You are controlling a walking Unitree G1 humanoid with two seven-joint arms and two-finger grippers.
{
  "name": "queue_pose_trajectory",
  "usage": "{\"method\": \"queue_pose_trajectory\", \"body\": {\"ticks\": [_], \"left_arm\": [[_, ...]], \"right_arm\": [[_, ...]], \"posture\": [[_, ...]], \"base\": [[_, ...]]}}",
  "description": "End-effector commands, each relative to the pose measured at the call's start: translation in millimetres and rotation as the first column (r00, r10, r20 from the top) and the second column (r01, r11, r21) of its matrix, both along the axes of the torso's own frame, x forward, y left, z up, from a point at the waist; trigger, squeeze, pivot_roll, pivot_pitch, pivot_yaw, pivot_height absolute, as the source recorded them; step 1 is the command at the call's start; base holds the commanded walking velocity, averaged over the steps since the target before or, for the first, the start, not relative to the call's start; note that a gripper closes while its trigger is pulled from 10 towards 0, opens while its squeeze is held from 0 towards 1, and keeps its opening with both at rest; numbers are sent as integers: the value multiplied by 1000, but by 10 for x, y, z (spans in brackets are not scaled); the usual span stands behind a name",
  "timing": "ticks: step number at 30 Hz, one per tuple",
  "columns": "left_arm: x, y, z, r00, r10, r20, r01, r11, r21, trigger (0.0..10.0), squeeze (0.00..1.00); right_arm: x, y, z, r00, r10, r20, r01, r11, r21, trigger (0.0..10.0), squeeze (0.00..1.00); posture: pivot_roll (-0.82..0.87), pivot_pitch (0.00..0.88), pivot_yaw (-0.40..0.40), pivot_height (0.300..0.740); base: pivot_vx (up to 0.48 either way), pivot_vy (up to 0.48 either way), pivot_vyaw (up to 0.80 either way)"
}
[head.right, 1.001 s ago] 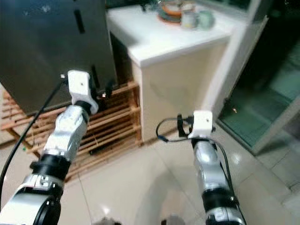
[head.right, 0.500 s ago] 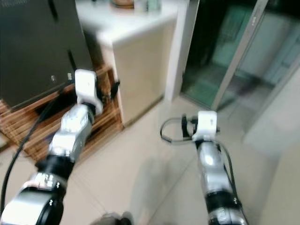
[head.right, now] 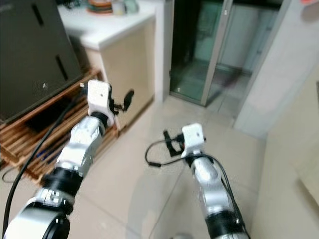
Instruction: Restocking fridge
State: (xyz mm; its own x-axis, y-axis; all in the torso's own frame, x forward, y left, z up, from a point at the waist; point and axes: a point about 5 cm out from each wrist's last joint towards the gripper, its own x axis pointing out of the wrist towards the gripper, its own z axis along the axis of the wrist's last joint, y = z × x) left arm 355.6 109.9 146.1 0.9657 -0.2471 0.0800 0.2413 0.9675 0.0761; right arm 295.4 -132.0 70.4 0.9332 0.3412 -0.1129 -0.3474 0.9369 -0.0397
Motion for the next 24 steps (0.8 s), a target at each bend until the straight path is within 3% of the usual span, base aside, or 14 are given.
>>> {"method": "queue_pose_trajectory", "body": {"ticks": [1,24], "left_arm": [[-17,25,19,1000,9,17,-9,1000,3,10000,0],[21,-93,110,998,-52,35,52,999,9,10000,0]], "right_arm": [[38,38,51,1000,30,5,-30,999,-12,10000,0],[79,-1,60,998,62,-20,-63,998,-32,10000,0]], "posture": [[-52,0,3,740],[-33,0,-19,740]], "base": [[0,0,0],[0,453,0]]}}
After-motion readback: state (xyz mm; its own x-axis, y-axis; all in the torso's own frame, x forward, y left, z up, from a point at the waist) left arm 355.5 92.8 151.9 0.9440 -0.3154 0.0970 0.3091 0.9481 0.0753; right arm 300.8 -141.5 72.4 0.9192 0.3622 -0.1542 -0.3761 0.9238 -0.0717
